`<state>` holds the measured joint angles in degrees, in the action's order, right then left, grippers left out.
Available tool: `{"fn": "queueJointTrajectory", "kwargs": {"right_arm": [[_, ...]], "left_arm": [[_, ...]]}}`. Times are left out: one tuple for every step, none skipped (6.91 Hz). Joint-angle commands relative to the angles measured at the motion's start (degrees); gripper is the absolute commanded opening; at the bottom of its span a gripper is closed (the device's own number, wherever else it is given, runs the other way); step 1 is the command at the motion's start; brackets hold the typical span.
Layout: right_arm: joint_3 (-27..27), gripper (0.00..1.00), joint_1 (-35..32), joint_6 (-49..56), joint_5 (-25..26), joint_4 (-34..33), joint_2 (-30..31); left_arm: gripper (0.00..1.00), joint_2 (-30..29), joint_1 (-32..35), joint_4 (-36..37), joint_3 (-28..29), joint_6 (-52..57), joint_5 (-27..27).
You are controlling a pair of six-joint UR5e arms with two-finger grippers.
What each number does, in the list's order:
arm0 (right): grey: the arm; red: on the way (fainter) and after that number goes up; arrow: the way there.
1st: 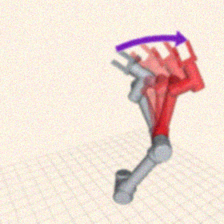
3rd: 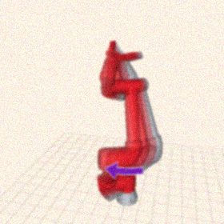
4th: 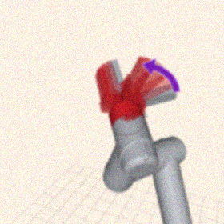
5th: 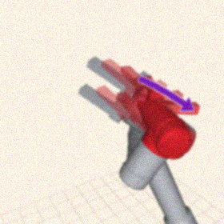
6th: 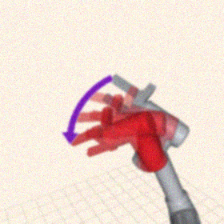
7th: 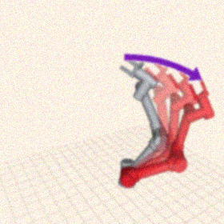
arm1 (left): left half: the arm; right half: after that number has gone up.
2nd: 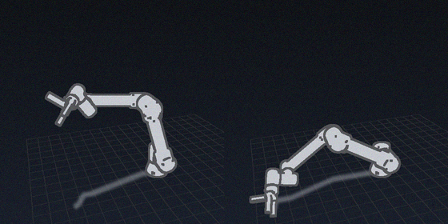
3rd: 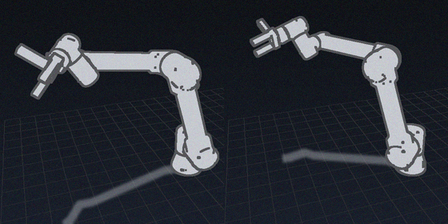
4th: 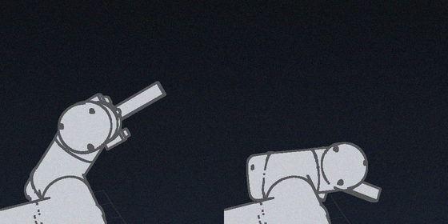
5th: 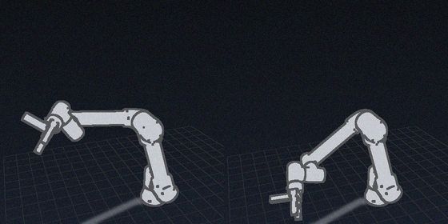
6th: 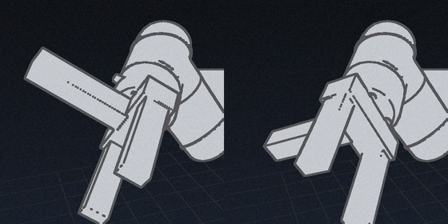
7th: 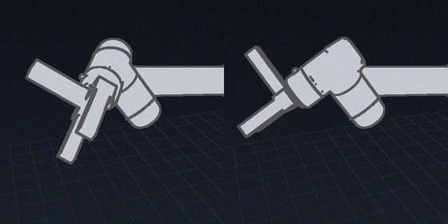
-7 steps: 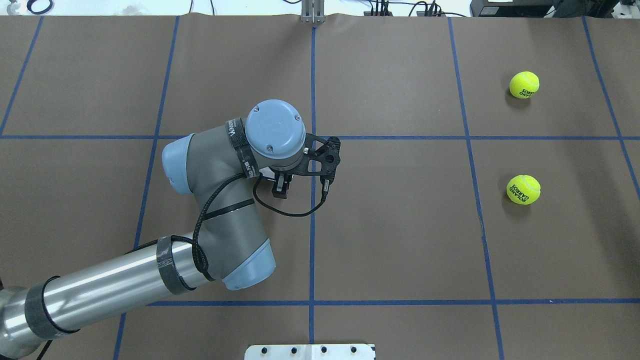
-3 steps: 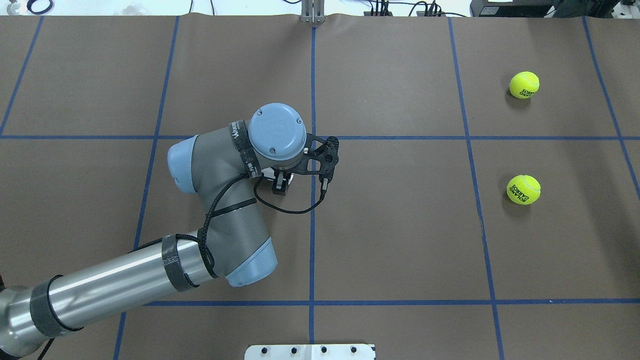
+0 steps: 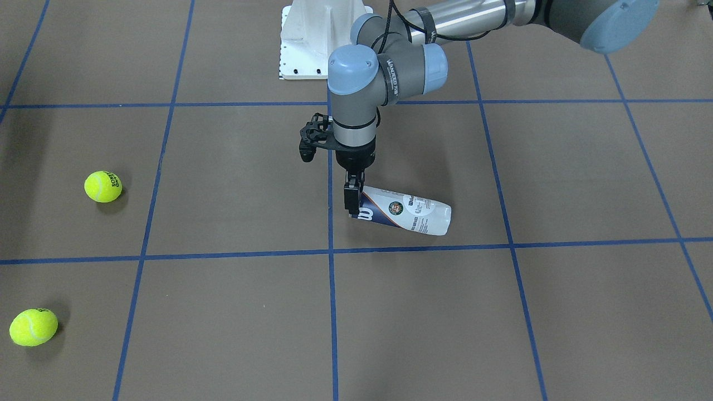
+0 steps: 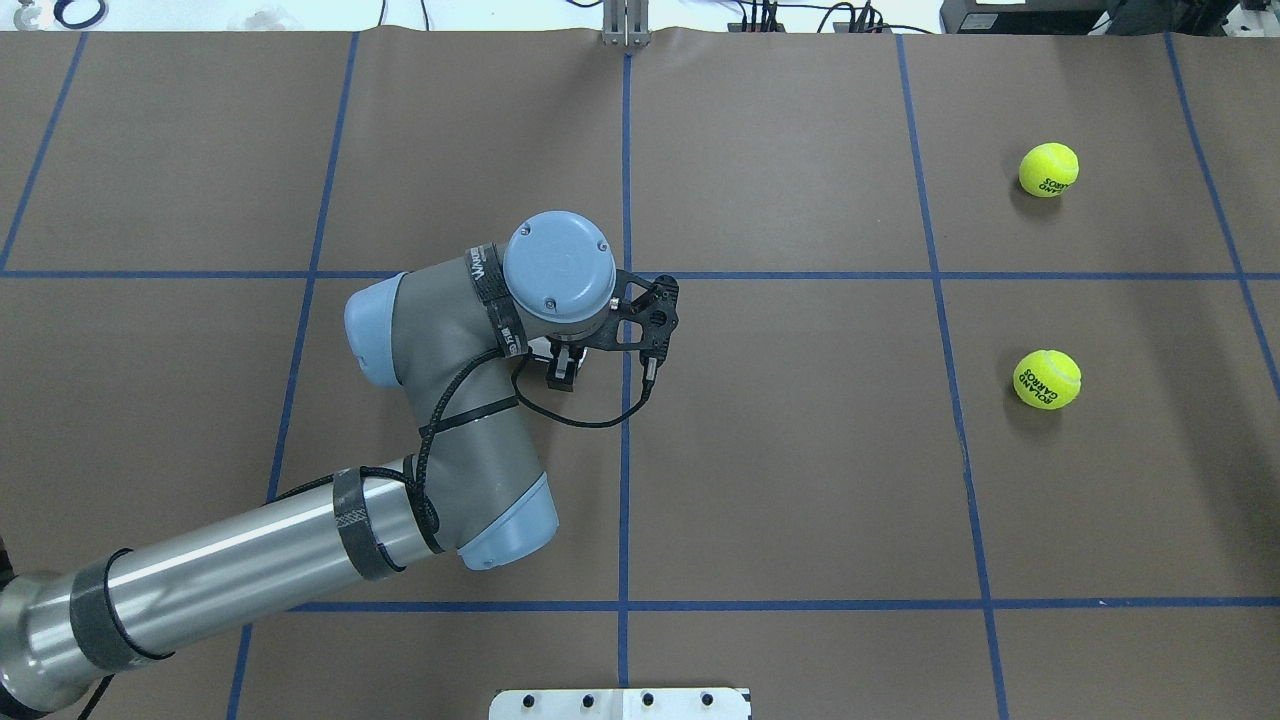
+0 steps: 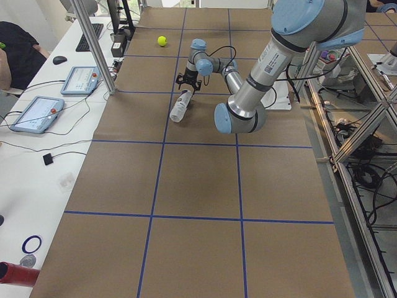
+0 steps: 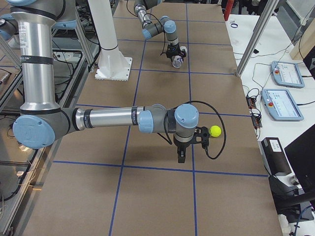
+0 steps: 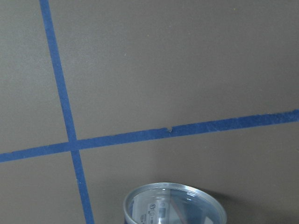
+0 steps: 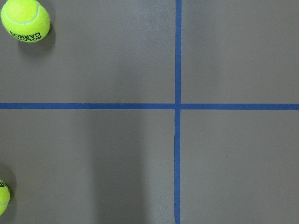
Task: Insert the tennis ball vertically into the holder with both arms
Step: 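Close the left gripper around the open end of the can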
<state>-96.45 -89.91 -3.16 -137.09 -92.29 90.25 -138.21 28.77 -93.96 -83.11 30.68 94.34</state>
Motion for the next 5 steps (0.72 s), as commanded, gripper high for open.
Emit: {"fn": "queueJointTrajectory", "kwargs": {"right_arm": [[0.0, 0.99, 0.0, 0.0, 0.0, 0.0, 0.0], [0.0, 0.99, 0.0, 0.0, 0.0, 0.0, 0.0], [0.0, 0.99, 0.0, 0.0, 0.0, 0.0, 0.0], [0.0, 0.99, 0.0, 0.0, 0.0, 0.0, 0.0], [0.0, 0.99, 0.0, 0.0, 0.0, 0.0, 0.0]], "left_arm": [[0.99, 0.0, -0.3, -1.4, 1.5, -0.1, 0.0], [0.99, 0.0, -0.4, -1.4, 1.6, -0.1, 0.1], [0.99, -0.1, -0.4, -1.4, 1.6, 0.0, 0.0], [0.99, -0.2, -0.4, -1.3, 1.7, 0.1, 0.0], [0.98, -0.2, -0.4, -1.5, 1.8, -0.2, 0.0]]}}
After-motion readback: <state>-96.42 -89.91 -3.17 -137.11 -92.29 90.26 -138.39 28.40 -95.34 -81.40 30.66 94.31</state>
